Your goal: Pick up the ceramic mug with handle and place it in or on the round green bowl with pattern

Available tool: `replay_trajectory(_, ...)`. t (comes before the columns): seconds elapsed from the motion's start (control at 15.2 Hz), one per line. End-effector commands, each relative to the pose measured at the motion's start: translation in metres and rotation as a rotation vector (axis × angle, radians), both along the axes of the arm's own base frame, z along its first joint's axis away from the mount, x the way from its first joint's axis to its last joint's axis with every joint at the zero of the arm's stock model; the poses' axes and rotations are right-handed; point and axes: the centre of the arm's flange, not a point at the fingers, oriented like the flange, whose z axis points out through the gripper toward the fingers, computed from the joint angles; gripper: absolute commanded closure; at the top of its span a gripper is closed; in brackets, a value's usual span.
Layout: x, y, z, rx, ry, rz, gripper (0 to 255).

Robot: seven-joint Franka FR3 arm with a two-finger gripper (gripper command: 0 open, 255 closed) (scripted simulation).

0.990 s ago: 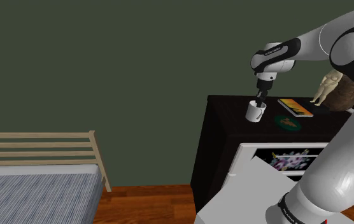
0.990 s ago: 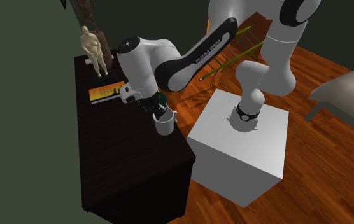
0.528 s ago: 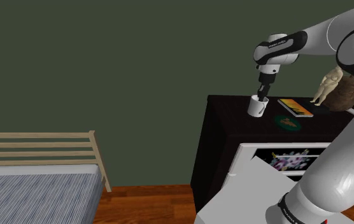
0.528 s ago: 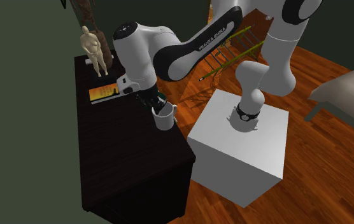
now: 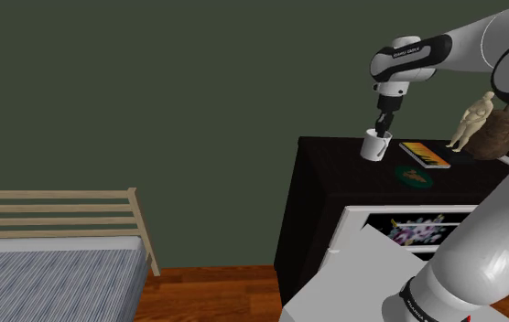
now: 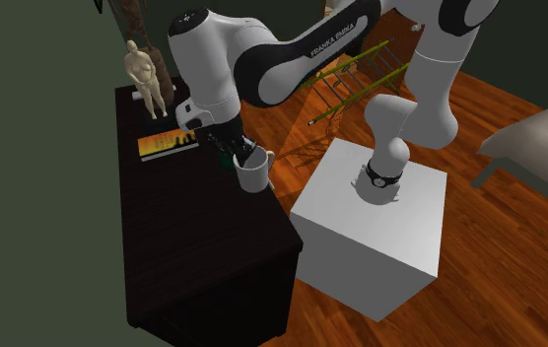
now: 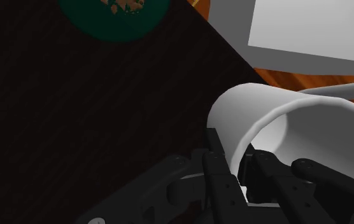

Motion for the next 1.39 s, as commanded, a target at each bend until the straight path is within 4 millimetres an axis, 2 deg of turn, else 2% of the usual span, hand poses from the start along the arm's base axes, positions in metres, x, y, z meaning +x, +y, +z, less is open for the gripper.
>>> replay_trajectory(0.0, -0.015, -0.015, 0.004, 0.000, 0.000, 0.000, 255)
replay_trajectory(0.86, -0.137, -0.134, 0.024, 0.000, 0.000, 0.000, 255)
replay_trajectory(0.92, -0.155, -0.151, 0.027, 0.000, 0.000, 0.000, 255)
replay_trajectory(1.32, -0.155, -0.151, -0.005, 0.000, 0.000, 0.000, 255)
